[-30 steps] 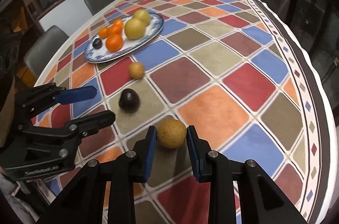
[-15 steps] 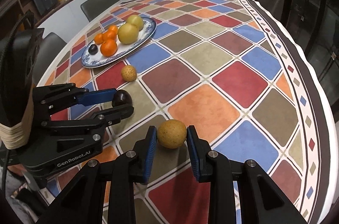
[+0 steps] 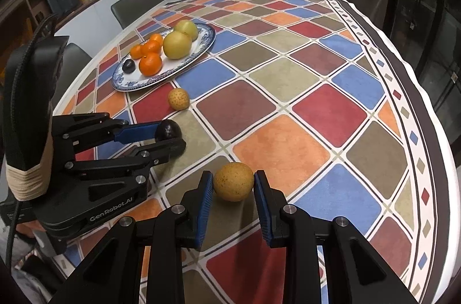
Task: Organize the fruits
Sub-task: 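Carry the plum and brown kiwi over the plate with both tools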
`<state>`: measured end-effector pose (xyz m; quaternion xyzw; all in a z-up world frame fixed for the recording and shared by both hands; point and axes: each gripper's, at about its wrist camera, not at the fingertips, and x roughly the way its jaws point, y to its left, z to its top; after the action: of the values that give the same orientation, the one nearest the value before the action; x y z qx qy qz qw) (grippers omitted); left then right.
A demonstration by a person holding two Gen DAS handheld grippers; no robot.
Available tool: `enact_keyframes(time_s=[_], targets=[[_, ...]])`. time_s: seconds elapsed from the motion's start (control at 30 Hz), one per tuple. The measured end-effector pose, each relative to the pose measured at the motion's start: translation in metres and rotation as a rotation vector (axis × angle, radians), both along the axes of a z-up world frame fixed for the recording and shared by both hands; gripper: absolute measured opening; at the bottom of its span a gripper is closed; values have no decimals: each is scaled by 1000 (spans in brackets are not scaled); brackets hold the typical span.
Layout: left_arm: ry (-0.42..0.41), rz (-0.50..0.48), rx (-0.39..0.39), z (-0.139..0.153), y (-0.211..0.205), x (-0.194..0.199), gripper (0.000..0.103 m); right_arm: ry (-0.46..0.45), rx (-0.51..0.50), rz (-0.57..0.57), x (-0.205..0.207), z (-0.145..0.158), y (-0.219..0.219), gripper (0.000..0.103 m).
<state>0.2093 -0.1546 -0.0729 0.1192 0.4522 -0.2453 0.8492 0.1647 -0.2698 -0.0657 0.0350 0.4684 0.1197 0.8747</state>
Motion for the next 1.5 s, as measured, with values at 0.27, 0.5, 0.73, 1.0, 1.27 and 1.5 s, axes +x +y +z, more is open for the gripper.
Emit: enact_keyframes(time_s=[0.27,0.5,0.73,1.0,1.27,1.5], targets=[[-24,34,-23,18,20,-12,27,-21,5,24,1,12,9,30],[-63,85,-44,38,55,-22,27,-45,25,91,5,28,34,30],[-108,165,-49,56,92,-19,27,-93,4,174,13,44,73,30],[-160,196,-18,71,120,-5,27,-117,-11,252,35,58,109,30],[-170,192,14,76,136,20,27,-141,-66,302,67,69,130,30],[-139,201,3,70,147,54,27,-126,-74,322,106,67,144,30]])
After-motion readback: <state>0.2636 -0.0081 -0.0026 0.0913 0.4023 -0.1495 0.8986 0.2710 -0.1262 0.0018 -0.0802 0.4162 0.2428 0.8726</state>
